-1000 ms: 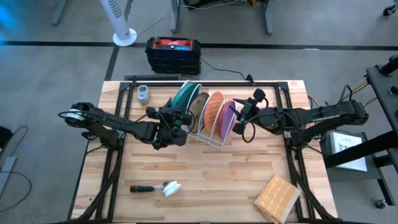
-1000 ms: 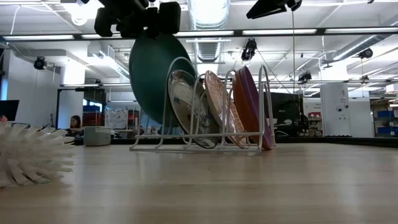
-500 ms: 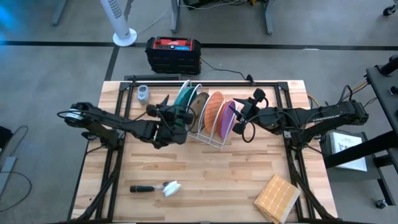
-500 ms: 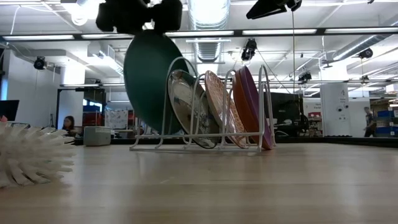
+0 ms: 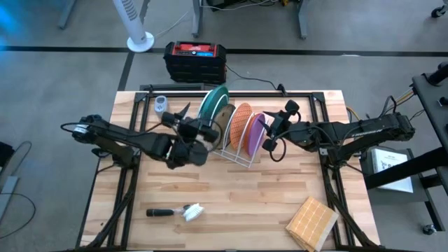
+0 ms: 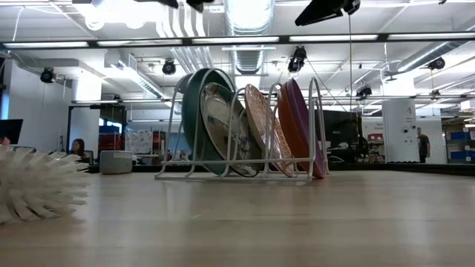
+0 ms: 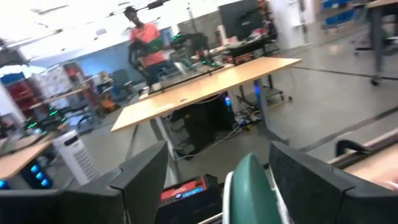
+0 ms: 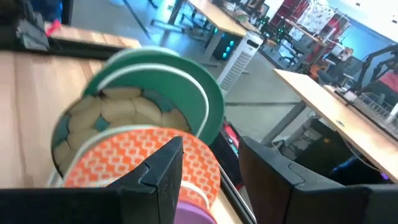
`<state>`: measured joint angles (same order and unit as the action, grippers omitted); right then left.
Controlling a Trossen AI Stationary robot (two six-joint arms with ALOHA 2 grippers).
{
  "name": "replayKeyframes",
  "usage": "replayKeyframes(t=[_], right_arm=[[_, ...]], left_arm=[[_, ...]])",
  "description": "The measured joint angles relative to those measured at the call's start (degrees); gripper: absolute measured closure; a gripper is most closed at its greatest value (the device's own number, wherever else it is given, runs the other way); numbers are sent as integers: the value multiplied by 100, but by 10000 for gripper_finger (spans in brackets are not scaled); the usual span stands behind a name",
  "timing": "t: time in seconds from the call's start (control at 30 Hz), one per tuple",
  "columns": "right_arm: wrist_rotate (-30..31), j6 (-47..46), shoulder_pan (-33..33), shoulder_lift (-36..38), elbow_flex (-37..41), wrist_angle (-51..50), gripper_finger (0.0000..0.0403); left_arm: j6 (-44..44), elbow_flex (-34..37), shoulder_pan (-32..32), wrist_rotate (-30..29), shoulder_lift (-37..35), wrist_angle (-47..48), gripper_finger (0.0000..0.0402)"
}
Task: Sort dishes
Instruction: Adjust the dish rack on the table
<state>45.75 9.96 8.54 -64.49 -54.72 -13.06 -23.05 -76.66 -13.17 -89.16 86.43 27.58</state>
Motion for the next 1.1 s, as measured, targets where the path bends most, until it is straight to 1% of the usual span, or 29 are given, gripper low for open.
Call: replayKeyframes(t=[0.17,0.27,0.33,0.4,0.47,0.57,0.6,0.67,0.7,0.8,0.9,1.07,1.1], right_arm=[[79,-156,-67,112,14,-489,255],[82,-399,-73,382,14,-1107,254],[50,-728,-69,676,14,-1657,259],[-166,-1196,-71,1002,32,-2118,269],[-630,-1564,-75,1326,147,-2373,287],[-1443,-1913,-73,1704,396,-2307,335],[-1614,-2013,-73,1804,489,-2251,355],[-1719,-2145,-73,1937,672,-2164,389],[-1717,-2224,-80,1965,759,-2170,395],[-1727,-2470,-184,1925,1057,-2058,395],[-1726,-2509,-347,1737,1366,-1591,401],[-1747,-2305,-871,1277,1690,-964,402],[-1826,-2249,-1009,1175,1739,-846,402]], left_arm=[[-286,-349,-550,15,-2,684,134],[-356,-372,-865,15,-2,739,134],[-358,-369,-1041,14,0,736,134],[-397,-355,-1164,-52,0,731,134],[-458,-343,-1251,-70,0,733,134],[-494,-343,-1285,-79,0,716,134],[-494,-343,-1281,-87,0,708,134],[-494,-333,-1275,-88,0,717,134],[-496,-329,-1268,-89,0,712,134],[-496,-321,-1265,-88,0,712,134],[-496,-313,-1265,-88,0,714,134],[-496,-301,-1265,-88,3,716,134],[-496,-293,-1265,-88,4,712,134]])
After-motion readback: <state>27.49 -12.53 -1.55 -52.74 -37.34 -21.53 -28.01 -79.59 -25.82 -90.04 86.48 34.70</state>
